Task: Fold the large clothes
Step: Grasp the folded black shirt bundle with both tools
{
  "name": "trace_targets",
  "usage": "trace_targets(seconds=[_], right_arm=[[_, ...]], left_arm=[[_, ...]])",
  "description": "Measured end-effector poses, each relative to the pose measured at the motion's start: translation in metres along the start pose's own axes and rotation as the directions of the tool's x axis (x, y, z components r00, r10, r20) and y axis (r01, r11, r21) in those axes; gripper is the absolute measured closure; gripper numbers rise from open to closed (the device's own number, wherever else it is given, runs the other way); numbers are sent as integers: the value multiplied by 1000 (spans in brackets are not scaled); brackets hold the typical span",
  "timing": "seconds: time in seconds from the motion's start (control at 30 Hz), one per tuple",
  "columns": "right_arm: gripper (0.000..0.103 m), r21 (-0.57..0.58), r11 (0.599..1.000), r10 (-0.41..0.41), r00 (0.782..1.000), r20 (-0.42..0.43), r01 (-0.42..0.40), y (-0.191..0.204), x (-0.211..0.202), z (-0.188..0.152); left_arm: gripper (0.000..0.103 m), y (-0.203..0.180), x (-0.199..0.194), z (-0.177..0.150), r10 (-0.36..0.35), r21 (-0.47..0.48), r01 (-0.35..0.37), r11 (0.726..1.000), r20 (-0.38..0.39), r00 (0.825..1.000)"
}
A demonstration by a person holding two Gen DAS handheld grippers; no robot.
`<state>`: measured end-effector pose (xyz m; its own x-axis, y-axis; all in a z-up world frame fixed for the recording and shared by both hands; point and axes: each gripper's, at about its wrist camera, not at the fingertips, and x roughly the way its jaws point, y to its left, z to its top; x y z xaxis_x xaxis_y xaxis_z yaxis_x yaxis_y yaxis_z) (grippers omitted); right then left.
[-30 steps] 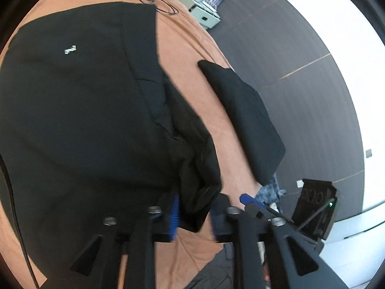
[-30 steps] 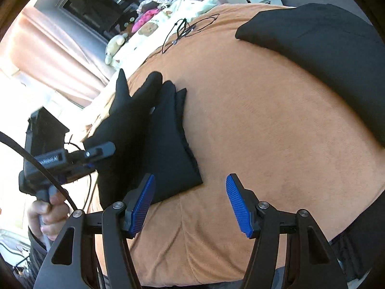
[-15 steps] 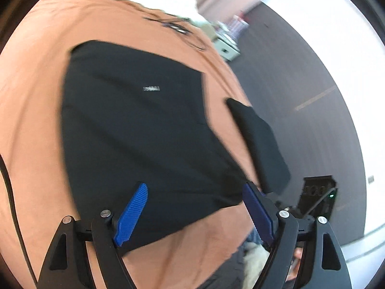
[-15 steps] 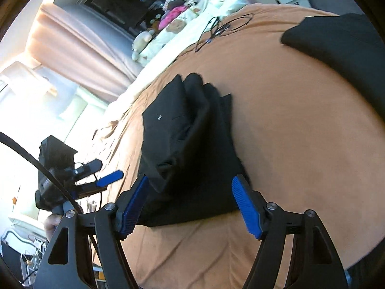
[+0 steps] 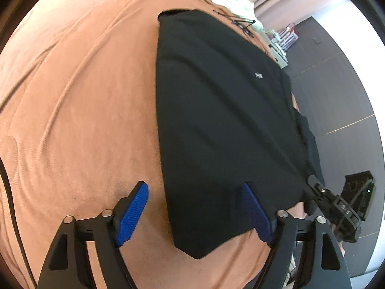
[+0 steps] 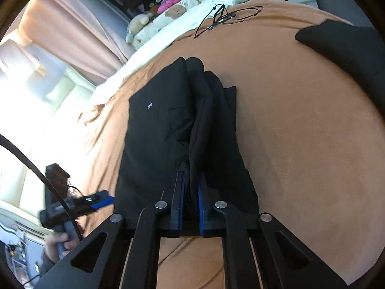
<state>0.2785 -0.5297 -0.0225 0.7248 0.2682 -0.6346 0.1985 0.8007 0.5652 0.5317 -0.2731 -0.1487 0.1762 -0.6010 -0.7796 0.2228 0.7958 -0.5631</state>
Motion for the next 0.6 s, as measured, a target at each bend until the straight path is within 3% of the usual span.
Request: trace_targets(seconds=[0.07,0.1,0.23,0.4,0.53,0.6], right_arm=[[99,13,1000,5,1000,7,-5,-3,-2,-5],[99,23,1000,8,1000,9,-8,-7,-4,-9],[99,73,997,0,1000,7,-1,-19,-5,-24],[99,141,989,-35,998,-43,41,-50,13,-38],[99,116,990,-72,996,-55,78,-46,14,-34],[94,102,991,-76,995,-60,81,-39,8,-29]], left_arm=[[37,-2,5,-1,-16,8,16,1000,-24,1000],[46,-3,6,-2,-34,11,34,999,-33,999],[56,-18,6,-2,-2,65,5,998,-42,999],[61,-36,18,-1,65,146,-56,988,-54,996],[61,-49,30,-1,137,215,-122,969,-53,989],[61,-48,32,4,130,208,-115,971,-57,990]])
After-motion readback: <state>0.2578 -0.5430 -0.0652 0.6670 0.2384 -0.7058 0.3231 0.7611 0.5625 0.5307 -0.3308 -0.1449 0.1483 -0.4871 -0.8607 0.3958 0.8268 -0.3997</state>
